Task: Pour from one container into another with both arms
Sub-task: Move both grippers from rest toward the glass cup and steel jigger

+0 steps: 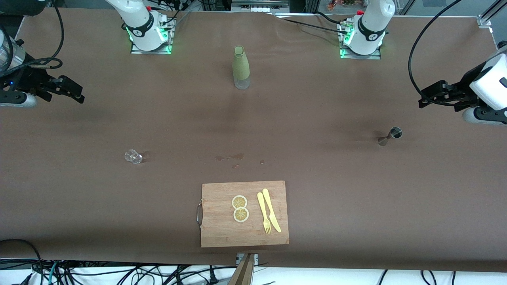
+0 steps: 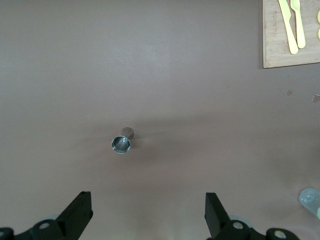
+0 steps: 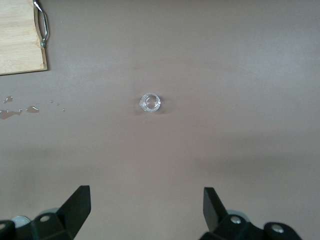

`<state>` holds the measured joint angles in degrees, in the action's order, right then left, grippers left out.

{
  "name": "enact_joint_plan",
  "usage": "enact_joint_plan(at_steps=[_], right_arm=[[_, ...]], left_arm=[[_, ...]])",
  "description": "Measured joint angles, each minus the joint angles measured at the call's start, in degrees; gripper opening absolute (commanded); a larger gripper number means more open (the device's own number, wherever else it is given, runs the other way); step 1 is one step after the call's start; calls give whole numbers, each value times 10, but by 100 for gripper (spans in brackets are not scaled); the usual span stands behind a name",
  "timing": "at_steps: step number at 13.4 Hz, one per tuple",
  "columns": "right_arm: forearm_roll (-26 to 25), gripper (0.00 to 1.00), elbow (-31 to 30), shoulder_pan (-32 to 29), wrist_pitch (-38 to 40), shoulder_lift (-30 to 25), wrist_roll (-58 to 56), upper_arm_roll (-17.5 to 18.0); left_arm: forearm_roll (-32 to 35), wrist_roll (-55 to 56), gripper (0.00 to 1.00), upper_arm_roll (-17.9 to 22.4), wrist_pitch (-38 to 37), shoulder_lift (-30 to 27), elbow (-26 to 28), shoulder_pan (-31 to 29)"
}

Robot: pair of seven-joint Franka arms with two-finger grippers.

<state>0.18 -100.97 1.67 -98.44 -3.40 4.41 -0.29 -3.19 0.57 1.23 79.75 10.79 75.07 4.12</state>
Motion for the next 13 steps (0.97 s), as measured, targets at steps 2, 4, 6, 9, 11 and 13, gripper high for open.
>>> enact_joint_plan(at_steps=[2, 4, 6, 9, 11, 13], right_arm=[[0, 100, 0, 0, 0, 0, 0, 0], [0, 100, 0, 0, 0, 0, 0, 0], [0, 100, 0, 0, 1, 0, 0, 0], [0, 100, 0, 0, 9, 6, -1, 0], [0, 100, -1, 0, 39, 16, -1, 0], [0, 100, -1, -1, 50, 25, -33, -3]], left_arm=[[0, 0, 100, 0, 0, 0, 0, 0], [0, 0, 100, 0, 0, 0, 0, 0], [0, 0, 100, 0, 0, 0, 0, 0], [0, 0, 100, 0, 0, 0, 0, 0], [0, 0, 100, 0, 0, 1, 0, -1], [0, 0, 100, 0, 0, 6, 0, -8]])
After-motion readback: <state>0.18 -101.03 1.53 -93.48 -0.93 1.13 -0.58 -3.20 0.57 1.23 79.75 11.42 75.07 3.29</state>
